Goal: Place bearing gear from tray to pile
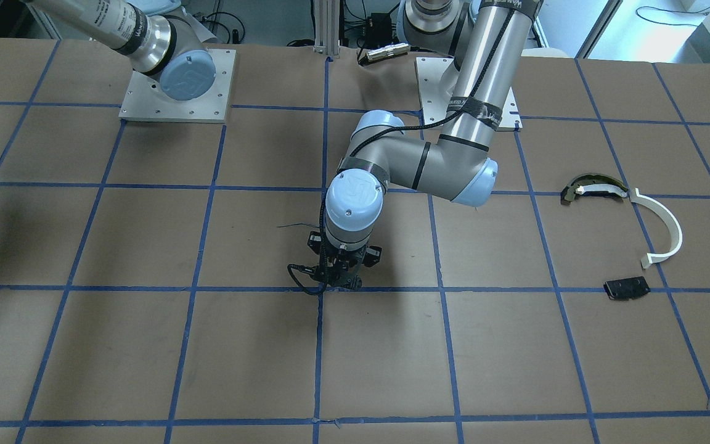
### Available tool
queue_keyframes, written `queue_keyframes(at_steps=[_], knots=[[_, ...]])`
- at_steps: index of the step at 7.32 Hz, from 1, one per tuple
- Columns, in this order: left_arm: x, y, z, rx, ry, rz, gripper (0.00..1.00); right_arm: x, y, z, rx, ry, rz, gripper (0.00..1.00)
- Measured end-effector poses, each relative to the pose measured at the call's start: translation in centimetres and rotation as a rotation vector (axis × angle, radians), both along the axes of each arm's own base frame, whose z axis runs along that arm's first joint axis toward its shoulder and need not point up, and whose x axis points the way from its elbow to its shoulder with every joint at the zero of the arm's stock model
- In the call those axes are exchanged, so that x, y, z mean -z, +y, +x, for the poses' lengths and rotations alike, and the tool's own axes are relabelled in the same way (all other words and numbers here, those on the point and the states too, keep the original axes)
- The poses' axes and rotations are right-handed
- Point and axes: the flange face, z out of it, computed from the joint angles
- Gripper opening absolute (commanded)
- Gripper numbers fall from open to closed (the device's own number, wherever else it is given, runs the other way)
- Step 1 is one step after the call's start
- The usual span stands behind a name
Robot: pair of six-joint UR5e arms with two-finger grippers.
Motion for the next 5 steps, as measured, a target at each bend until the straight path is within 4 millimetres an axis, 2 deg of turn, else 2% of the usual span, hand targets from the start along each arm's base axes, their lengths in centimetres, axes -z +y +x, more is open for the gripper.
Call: queue_keyframes(at_steps=[1, 2, 3, 5], knots=[[-0.2, -0.2, 0.3, -0.001, -0.001, -0.003, 0.0, -4.2, -0.6, 3.5, 0.024, -0.004, 0.023, 0.1], [-1.2, -0.7, 1.1, -0.007, 0.003, -0.016, 0.0, -8.3, -1.0, 7.9, 0.048, -0.007, 0.047, 0.1], [-2.5, -1.4, 2.8, -0.029, 0.005, -0.027, 0.0, -11.9, -1.3, 12.8, 0.08, -0.006, 0.077, 0.1], [-5.7, -3.6, 9.3, -0.107, 0.005, -0.018, 0.0, -18.1, -1.7, 24.6, 0.164, 0.02, 0.12, 0.11]])
